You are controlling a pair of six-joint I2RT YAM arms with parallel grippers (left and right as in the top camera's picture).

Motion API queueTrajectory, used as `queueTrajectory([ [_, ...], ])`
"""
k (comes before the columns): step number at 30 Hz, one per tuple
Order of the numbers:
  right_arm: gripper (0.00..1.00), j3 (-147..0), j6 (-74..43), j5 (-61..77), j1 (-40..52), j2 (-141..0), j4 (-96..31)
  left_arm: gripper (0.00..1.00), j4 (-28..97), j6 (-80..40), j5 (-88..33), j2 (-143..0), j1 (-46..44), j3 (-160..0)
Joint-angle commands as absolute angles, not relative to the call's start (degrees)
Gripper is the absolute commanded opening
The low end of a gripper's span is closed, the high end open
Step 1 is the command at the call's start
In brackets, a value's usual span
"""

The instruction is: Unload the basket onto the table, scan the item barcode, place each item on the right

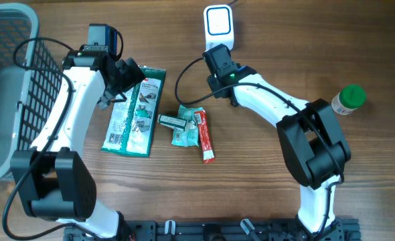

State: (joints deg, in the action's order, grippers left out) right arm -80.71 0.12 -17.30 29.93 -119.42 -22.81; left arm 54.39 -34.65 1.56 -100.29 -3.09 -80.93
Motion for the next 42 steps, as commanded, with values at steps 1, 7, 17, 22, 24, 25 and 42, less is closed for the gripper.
queueTrajectory([
  [1, 0.48, -80.55, -0.36, -15.57, 30.06, -120.55, -21.45, 1.0, 54.43, -35.2, 1.52, -100.29, -3.09, -80.82],
  [7, 0.48, -80.09, -1.52, -15.59, 30.41, -121.49, -21.47, 1.0, 54.43, -35.2, 1.52, -100.29, -3.09, -80.84],
  [17, 0.04, -83.11, -1.69, -10.68, 28.12, -121.75, -24.86, 1.0, 54.43, -35.2, 1.52, -100.29, -3.09, -80.84],
  [22, 0.04, -86.67, -6.57, 11.99, 20.4, -112.6, -16.34, 1.0, 54.43, -35.2, 1.52, -100.29, -3.09, -80.84],
  [24, 0.04, -86.67, -10.92, 18.98, 17.39, -113.58, -10.63, 1.0, 54.43, -35.2, 1.52, -100.29, -3.09, -80.82],
  [25, 0.04, -86.67, -12.1, 22.87, 16.21, -114.61, -7.66, 1.0, 54.43, -35.2, 1.52, -100.29, -3.09, -80.84],
  [42, 0.04, -86.67, -32.08, 39.64, 11.4, -125.97, 26.65, 1.0, 54.43, -35.2, 1.52, -100.29, -3.09, -80.84],
])
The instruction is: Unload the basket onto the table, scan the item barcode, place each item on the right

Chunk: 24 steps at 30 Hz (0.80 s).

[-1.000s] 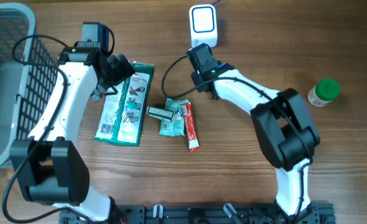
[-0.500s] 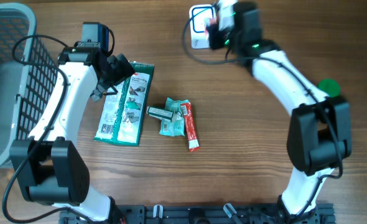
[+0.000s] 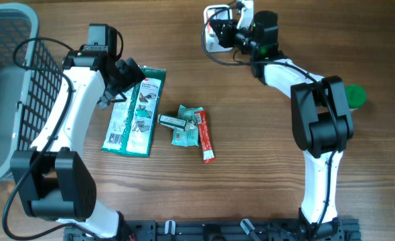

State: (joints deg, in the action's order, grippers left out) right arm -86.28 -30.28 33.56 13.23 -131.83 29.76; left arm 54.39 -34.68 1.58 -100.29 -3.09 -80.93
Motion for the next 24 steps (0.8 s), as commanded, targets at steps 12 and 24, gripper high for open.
queueTrajectory([
  [12, 0.13, -83.48, -5.78, -2.17, 1.65, -107.66, -52.9, 1.0, 54.43, -35.2, 1.52, -100.29, -3.09, -80.84],
  [24, 0.61, -77.97, 3.86, 22.63, 11.66, -106.48, -48.82, 1.0, 54.43, -35.2, 1.52, -100.29, -3.09, -80.84],
])
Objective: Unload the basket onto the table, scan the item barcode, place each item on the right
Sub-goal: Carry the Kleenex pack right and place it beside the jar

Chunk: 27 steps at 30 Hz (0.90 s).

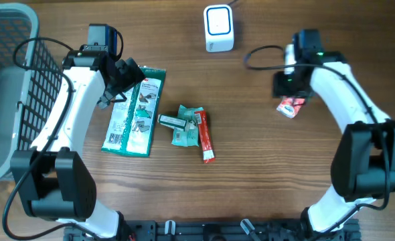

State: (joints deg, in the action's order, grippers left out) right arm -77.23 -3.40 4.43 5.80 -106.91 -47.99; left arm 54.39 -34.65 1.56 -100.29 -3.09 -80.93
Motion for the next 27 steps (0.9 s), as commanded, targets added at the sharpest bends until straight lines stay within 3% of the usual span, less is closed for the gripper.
queueTrajectory([
  [1, 0.63, -77.84, 4.51, 24.47, 14.9, -106.5, -50.24, 1.0, 54.43, -35.2, 1.52, -100.29, -3.09, -80.84],
  [10, 0.61, -67.57, -1.96, 21.52, 30.83, -106.5, -49.15, 1.0, 54.43, -35.2, 1.52, -100.29, -3.09, -80.84],
  [14, 0.53, -62.35, -3.14, 21.08, 33.21, -106.5, -43.05, 1.0, 54.43, -35.2, 1.52, -100.29, -3.09, -80.84],
  [19, 0.51, -61.41, -3.2, 21.52, 36.91, -106.5, -40.42, 1.0, 54.43, -35.2, 1.52, -100.29, -3.09, -80.84],
  [27, 0.45, -58.39, -7.62, 5.34, 40.1, -106.5, -36.82, 1.0, 54.43, -35.2, 1.52, -100.29, -3.09, -80.84],
])
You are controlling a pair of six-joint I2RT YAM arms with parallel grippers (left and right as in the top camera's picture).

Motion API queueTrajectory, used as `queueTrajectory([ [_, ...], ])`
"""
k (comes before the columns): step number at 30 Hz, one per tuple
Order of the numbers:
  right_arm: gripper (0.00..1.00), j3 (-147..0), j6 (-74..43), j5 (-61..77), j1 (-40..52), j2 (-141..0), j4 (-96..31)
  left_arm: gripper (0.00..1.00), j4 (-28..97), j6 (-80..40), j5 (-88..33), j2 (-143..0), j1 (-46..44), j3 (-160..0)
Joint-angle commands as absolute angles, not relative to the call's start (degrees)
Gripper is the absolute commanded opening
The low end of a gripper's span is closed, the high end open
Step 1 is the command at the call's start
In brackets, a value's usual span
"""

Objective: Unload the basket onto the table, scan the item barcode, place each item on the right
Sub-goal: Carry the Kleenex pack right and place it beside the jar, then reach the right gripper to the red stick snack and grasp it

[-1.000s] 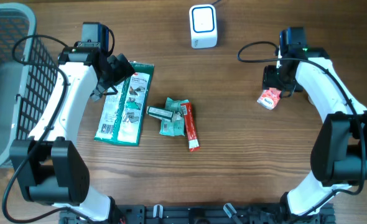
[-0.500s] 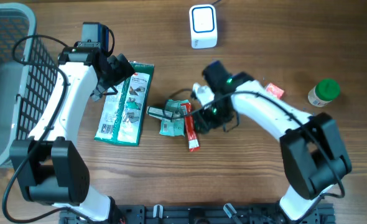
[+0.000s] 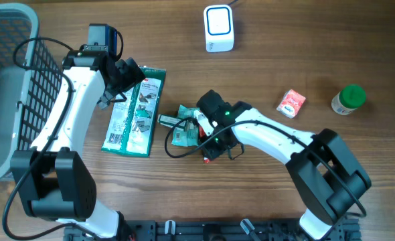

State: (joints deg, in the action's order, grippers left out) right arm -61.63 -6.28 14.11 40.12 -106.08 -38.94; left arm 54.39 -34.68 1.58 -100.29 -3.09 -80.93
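The white barcode scanner (image 3: 219, 28) stands at the far edge of the table. In the middle lies a pile of items: a small bar (image 3: 171, 121), a small green packet (image 3: 182, 136) and a red stick pack (image 3: 207, 150). My right gripper (image 3: 201, 128) is right over this pile. Its fingers are hidden under the wrist, so I cannot tell whether they hold anything. A small red and white box (image 3: 291, 103) lies alone on the right. My left gripper (image 3: 130, 73) hovers open at the top left corner of a long green packet (image 3: 135, 111).
A grey wire basket (image 3: 10, 80) fills the left edge of the table. A jar with a green lid (image 3: 348, 99) stands at the far right beside the red and white box. The right arm's cable loops over the pile.
My right gripper was at the right by the red and white box and is now over the pile in the middle. The box lies free on the table. The left arm has not moved.
My right gripper was just in front of the scanner, then up against its face. After that it was at the right, with the red and white box just below it. Now the box lies there alone and the gripper is over the pile. The left arm stayed still.
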Motion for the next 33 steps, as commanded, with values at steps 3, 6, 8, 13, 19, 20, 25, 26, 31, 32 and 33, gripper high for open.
queueTrajectory([
  [3, 0.45, -58.48, -7.22, -2.85, 39.22, -106.26, -38.22, 1.0, 54.43, -35.2, 1.52, -100.29, -3.09, -80.84],
  [6, 0.47, -58.74, -1.65, -6.46, 36.93, -106.04, -38.44, 1.0, 54.43, -35.2, 1.52, -100.29, -3.09, -80.84],
  [8, 0.49, -60.14, -1.04, -6.46, 35.38, -105.41, -38.44, 1.0, 54.43, -35.2, 1.52, -100.29, -3.09, -80.84],
  [13, 0.54, -64.03, 2.26, -1.52, 31.35, -101.21, -40.8, 1.0, 54.43, -35.2, 1.52, -100.29, -3.09, -80.84],
  [19, 0.59, -62.43, 10.26, 5.48, 26.68, -100.86, -44.21, 1.0, 54.43, -35.2, 1.52, -100.29, -3.09, -80.84],
  [20, 0.59, -61.84, 12.6, 5.32, 26.22, -101.1, -43.4, 1.0, 54.43, -35.2, 1.52, -100.29, -3.09, -80.84],
  [25, 0.53, -59.86, 15.7, 1.91, 22.68, -101.43, -37.34, 1.0, 54.43, -35.2, 1.52, -100.29, -3.09, -80.84],
  [26, 0.51, -59.75, 15.68, 2.52, 21.98, -101.43, -37.6, 1.0, 54.43, -35.2, 1.52, -100.29, -3.09, -80.82],
  [31, 0.51, -58.78, 18.02, 11.09, 19.75, -101.47, -39.0, 1.0, 54.43, -35.2, 1.52, -100.29, -3.09, -80.84],
  [32, 0.51, -58.76, 18.04, 11.38, 19.75, -101.47, -39.31, 1.0, 54.43, -35.2, 1.52, -100.29, -3.09, -80.84],
  [33, 0.51, -58.76, 18.04, 11.75, 19.77, -101.47, -39.46, 1.0, 54.43, -35.2, 1.52, -100.29, -3.09, -80.84],
])
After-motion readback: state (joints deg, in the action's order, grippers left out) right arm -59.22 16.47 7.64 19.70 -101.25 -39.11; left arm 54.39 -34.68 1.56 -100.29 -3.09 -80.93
